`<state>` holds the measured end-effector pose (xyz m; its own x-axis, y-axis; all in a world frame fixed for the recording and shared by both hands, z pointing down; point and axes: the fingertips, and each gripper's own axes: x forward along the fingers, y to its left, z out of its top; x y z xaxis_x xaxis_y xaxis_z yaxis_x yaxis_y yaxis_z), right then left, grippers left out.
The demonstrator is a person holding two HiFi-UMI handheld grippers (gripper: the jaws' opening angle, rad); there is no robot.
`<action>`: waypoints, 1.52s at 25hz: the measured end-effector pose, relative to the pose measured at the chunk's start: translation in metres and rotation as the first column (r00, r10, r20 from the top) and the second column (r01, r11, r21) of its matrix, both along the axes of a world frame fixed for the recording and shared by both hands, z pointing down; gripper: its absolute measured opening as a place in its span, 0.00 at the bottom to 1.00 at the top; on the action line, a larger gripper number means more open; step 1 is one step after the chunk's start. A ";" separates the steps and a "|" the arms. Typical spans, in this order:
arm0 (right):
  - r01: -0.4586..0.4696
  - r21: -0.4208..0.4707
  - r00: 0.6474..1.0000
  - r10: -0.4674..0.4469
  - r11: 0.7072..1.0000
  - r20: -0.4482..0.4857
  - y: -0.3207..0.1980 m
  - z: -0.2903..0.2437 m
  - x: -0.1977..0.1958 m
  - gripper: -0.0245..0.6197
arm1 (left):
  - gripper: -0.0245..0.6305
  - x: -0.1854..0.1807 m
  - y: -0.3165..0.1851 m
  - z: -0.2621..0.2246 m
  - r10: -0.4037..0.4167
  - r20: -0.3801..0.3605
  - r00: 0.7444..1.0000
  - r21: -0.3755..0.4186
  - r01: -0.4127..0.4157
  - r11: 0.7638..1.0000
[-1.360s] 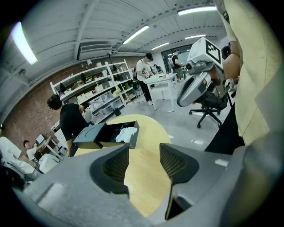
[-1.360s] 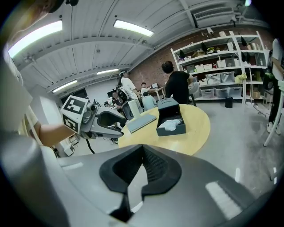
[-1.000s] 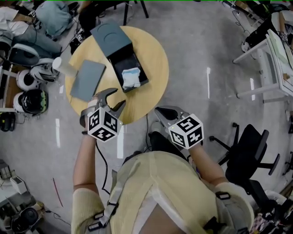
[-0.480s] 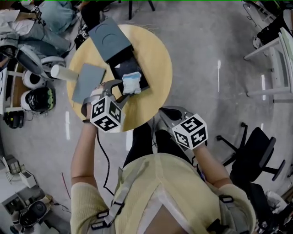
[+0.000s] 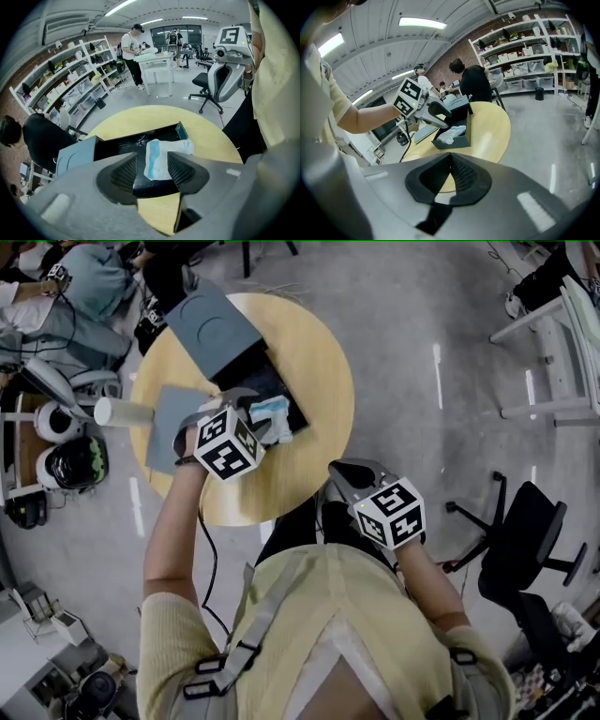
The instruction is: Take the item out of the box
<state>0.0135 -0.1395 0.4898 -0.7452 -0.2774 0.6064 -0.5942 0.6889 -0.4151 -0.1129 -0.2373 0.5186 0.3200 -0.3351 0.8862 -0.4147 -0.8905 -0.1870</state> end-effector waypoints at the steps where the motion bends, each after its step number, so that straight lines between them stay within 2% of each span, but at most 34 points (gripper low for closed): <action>1: -0.011 -0.004 1.000 0.011 1.000 -0.003 -0.002 0.001 -0.002 0.05 | 0.36 -0.002 -0.001 0.005 0.007 0.000 1.000 -0.020 -0.007 1.000; 6: -0.050 -0.026 0.999 0.050 0.998 -0.016 -0.010 0.007 -0.014 0.05 | 0.36 -0.008 -0.004 0.019 0.052 -0.019 0.998 -0.106 -0.053 0.993; 14: -0.107 -0.053 0.994 0.105 0.993 -0.041 -0.019 0.019 -0.019 0.05 | 0.36 -0.004 -0.004 0.043 0.096 -0.053 0.994 -0.256 -0.106 0.961; 22: -0.141 -0.053 0.989 0.138 0.988 -0.055 -0.023 0.023 -0.020 0.05 | 0.39 -0.003 -0.005 0.053 0.103 -0.059 0.993 -0.310 -0.116 0.944; 29: -0.152 -0.052 0.987 0.149 0.987 -0.055 -0.023 0.023 -0.021 0.05 | 0.38 -0.004 -0.002 0.057 0.122 -0.031 0.992 -0.348 -0.125 0.929; 35: -0.157 -0.042 0.986 0.154 0.987 -0.056 -0.019 0.020 -0.018 0.05 | 0.30 -0.001 0.004 0.056 0.145 -0.017 0.989 -0.365 -0.141 0.920; 38: -0.156 -0.037 0.987 0.154 0.987 -0.056 -0.017 0.018 -0.016 0.05 | 0.18 0.002 0.007 0.055 0.142 -0.032 0.989 -0.363 -0.144 0.921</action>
